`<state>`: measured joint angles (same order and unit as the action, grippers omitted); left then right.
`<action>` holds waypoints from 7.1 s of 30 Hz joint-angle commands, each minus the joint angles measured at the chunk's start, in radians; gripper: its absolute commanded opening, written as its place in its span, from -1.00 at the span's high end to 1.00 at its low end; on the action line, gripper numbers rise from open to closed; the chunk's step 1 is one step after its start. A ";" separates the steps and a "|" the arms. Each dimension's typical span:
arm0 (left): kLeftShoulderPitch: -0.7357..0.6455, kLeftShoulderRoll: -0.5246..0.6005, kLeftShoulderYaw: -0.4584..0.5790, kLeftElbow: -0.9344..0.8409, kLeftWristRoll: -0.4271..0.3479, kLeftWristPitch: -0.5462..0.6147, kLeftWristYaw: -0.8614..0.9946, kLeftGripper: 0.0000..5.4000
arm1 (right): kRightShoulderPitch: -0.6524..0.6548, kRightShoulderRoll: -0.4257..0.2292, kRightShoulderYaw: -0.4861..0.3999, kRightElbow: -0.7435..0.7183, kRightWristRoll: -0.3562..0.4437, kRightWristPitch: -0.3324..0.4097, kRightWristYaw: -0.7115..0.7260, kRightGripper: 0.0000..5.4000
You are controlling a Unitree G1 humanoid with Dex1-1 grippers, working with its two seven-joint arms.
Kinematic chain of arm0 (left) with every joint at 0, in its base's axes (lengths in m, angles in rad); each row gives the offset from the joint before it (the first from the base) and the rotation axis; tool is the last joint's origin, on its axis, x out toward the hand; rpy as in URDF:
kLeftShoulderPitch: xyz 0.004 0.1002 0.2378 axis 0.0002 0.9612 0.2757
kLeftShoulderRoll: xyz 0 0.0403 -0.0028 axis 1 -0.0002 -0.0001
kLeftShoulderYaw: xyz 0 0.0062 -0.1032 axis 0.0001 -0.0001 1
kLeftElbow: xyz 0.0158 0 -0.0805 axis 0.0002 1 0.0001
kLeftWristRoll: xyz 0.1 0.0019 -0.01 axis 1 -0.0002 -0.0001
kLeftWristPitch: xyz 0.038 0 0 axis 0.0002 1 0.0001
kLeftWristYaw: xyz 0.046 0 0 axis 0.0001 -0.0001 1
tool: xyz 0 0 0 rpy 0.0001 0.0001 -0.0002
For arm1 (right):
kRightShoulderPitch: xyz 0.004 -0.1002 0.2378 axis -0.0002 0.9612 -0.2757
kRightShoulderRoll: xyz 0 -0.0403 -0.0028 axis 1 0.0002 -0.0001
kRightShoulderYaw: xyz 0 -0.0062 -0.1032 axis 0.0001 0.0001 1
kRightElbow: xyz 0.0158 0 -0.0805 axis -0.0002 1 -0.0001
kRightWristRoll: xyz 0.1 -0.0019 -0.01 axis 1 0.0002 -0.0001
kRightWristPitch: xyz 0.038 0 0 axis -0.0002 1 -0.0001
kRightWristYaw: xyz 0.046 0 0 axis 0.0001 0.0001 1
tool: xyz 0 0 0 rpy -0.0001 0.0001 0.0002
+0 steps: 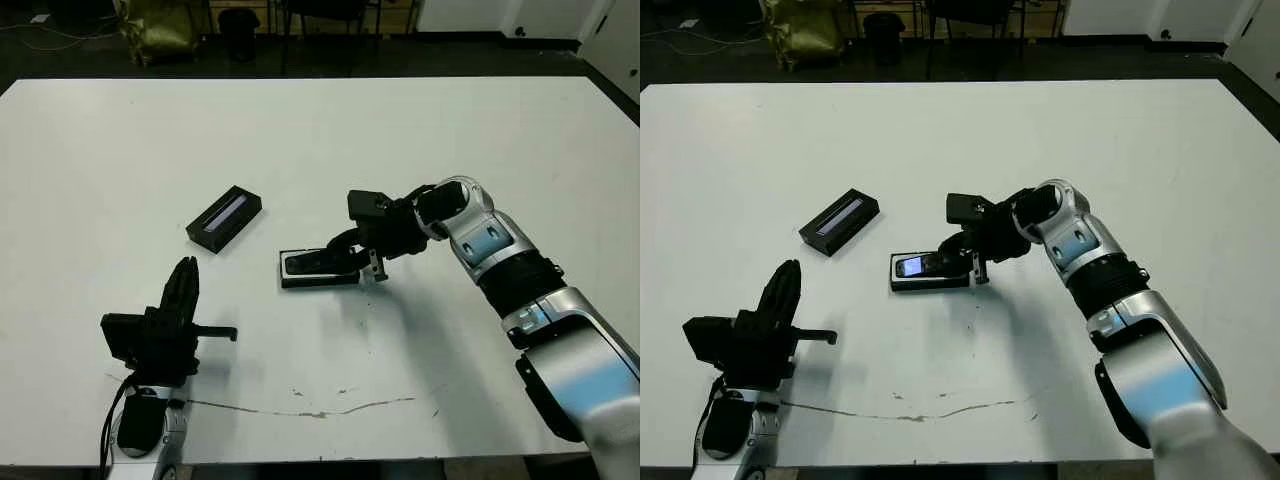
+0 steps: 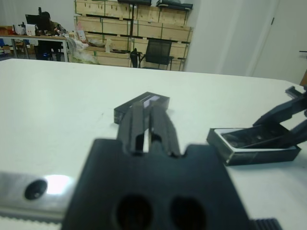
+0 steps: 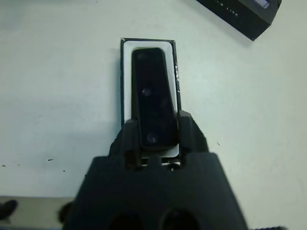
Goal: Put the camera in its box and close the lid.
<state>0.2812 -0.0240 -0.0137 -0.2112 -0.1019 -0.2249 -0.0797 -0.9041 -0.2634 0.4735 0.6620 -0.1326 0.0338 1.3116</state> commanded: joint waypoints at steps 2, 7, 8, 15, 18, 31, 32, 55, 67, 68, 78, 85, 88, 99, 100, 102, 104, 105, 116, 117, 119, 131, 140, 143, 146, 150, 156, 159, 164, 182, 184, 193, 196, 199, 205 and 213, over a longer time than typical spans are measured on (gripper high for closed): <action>0.014 -0.002 0.002 0.017 0.002 0.002 0.004 1.00 | -0.021 0.016 0.006 -0.011 0.016 -0.029 0.049 0.30; 0.009 0.004 0.004 0.022 0.007 -0.001 -0.001 1.00 | -0.036 -0.011 -0.046 -0.025 0.058 -0.031 0.058 -0.11; 0.009 0.005 0.005 0.022 0.008 -0.001 -0.002 1.00 | -0.039 -0.017 -0.055 -0.027 0.063 -0.044 0.056 -0.19; 0.003 0.007 0.004 0.036 0.019 -0.021 -0.003 1.00 | -0.079 -0.059 -0.102 -0.054 0.084 -0.021 0.066 -0.77; 0.004 0.006 0.002 0.023 0.023 -0.005 0.002 1.00 | -0.089 -0.072 -0.129 -0.081 0.103 0.012 0.060 -0.99; 0.006 0.007 0.003 0.004 0.027 0.014 0.005 1.00 | 0.227 0.000 -0.378 -0.466 0.232 0.164 -0.470 -0.52; 0.007 0.006 0.004 -0.001 0.028 0.020 0.009 1.00 | 0.259 0.000 -0.383 -0.498 0.232 0.179 -0.501 -0.45; -0.041 0.103 0.089 -0.020 0.019 0.027 -0.035 1.00 | 1.021 0.200 -0.543 -1.027 0.297 0.196 -1.108 0.99; -0.083 0.229 0.152 -0.170 -0.093 0.218 -0.133 1.00 | 1.080 0.212 -0.521 -1.033 0.292 0.145 -1.161 0.99; -0.090 0.236 0.155 -0.187 -0.092 0.245 -0.127 1.00 | 1.079 0.211 -0.516 -1.022 0.284 0.129 -1.162 0.99; -0.243 0.408 0.184 -0.170 -0.192 0.494 -0.295 0.42 | 1.078 0.214 -0.508 -1.015 0.286 0.129 -1.171 1.00; -0.380 0.478 0.143 -0.001 -0.228 0.605 -0.412 -0.23 | 1.076 0.213 -0.504 -0.988 0.284 0.094 -1.159 1.00; -0.424 0.477 0.114 0.079 -0.206 0.600 -0.432 -0.51 | 1.075 0.216 -0.504 -0.995 0.289 0.110 -1.164 1.00; -0.490 0.404 0.105 0.204 -0.250 0.714 -0.409 -0.99 | 1.079 0.210 -0.501 -0.992 0.290 0.104 -1.153 1.00; -0.492 0.397 0.107 0.210 -0.253 0.718 -0.404 -0.99 | 1.079 0.207 -0.501 -0.991 0.287 0.104 -1.152 1.00; -0.494 0.380 0.115 0.219 -0.263 0.727 -0.390 -0.99 | 1.078 0.205 -0.500 -0.986 0.286 0.101 -1.150 1.00; -0.495 0.362 0.121 0.227 -0.266 0.729 -0.372 -0.99 | 1.079 0.206 -0.500 -0.989 0.294 0.109 -1.148 1.00; -0.496 0.355 0.121 0.231 -0.260 0.729 -0.359 -0.99 | 1.080 0.205 -0.499 -0.993 0.296 0.115 -1.148 1.00; -0.534 0.323 0.104 0.315 -0.197 0.685 -0.281 -0.99 | 1.092 0.202 -0.495 -1.014 0.300 0.151 -1.151 1.00; -0.535 0.325 0.098 0.325 -0.183 0.668 -0.282 -0.99 | 1.093 0.199 -0.494 -1.011 0.298 0.144 -1.146 1.00; -0.540 0.325 0.093 0.339 -0.169 0.650 -0.282 -0.99 | 1.094 0.196 -0.496 -0.998 0.300 0.123 -1.135 1.00; -0.586 0.368 0.045 0.440 -0.080 0.569 -0.351 -0.99 | 1.116 0.195 -0.480 -1.068 0.277 0.217 -1.176 1.00; -0.616 0.378 0.036 0.496 -0.075 0.553 -0.429 -0.99 | 1.121 0.204 -0.479 -1.087 0.281 0.251 -1.190 1.00; -0.619 0.377 0.033 0.509 -0.068 0.544 -0.437 -0.99 | 1.120 0.202 -0.482 -1.073 0.288 0.229 -1.180 1.00; -0.624 0.367 0.038 0.519 -0.074 0.548 -0.437 -0.99 | 1.123 0.199 -0.477 -1.072 0.270 0.224 -1.186 1.00; -0.633 0.356 0.037 0.530 -0.084 0.566 -0.436 -0.99 | 1.127 0.206 -0.480 -1.088 0.286 0.251 -1.191 1.00; -0.634 0.350 0.014 0.555 -0.048 0.519 -0.427 -0.99 | 1.129 0.205 -0.478 -1.075 0.280 0.225 -1.190 1.00; -0.641 0.348 0.000 0.585 -0.017 0.482 -0.417 -0.99 | 1.132 0.208 -0.478 -1.085 0.281 0.239 -1.196 1.00; -0.659 0.344 -0.011 0.645 0.007 0.452 -0.414 -0.99 | 1.133 0.216 -0.484 -1.090 0.305 0.253 -1.197 1.00; -0.649 0.311 0.006 0.626 0.014 0.525 -0.331 -0.68 | 1.133 0.219 -0.491 -1.093 0.326 0.262 -1.195 1.00; -0.647 0.308 0.016 0.623 -0.008 0.541 -0.348 -0.49 | 1.133 0.219 -0.487 -1.118 0.318 0.305 -1.214 1.00; -0.695 0.363 0.004 0.669 -0.073 0.657 -0.533 0.11 | 1.138 0.229 -0.496 -1.137 0.343 0.322 -1.218 1.00; -0.721 0.395 -0.030 0.686 -0.067 0.687 -0.609 0.11 | 1.139 0.223 -0.493 -1.141 0.336 0.316 -1.217 1.00; -0.740 0.420 -0.062 0.696 -0.048 0.678 -0.656 0.11 | 1.138 0.222 -0.494 -1.139 0.340 0.317 -1.214 1.00; -0.745 0.448 -0.052 0.610 -0.059 0.637 -0.688 0.11 | 1.136 0.218 -0.492 -1.112 0.330 0.279 -1.204 1.00; -0.799 0.536 -0.003 0.326 -0.127 0.681 -0.761 0.11 | 1.129 0.221 -0.491 -1.094 0.331 0.279 -1.196 1.00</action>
<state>-0.5004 0.4822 -0.0212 0.1442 -0.2158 0.4326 -0.8182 0.2196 -0.0389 -0.0135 -0.4486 0.1868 0.2998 0.1141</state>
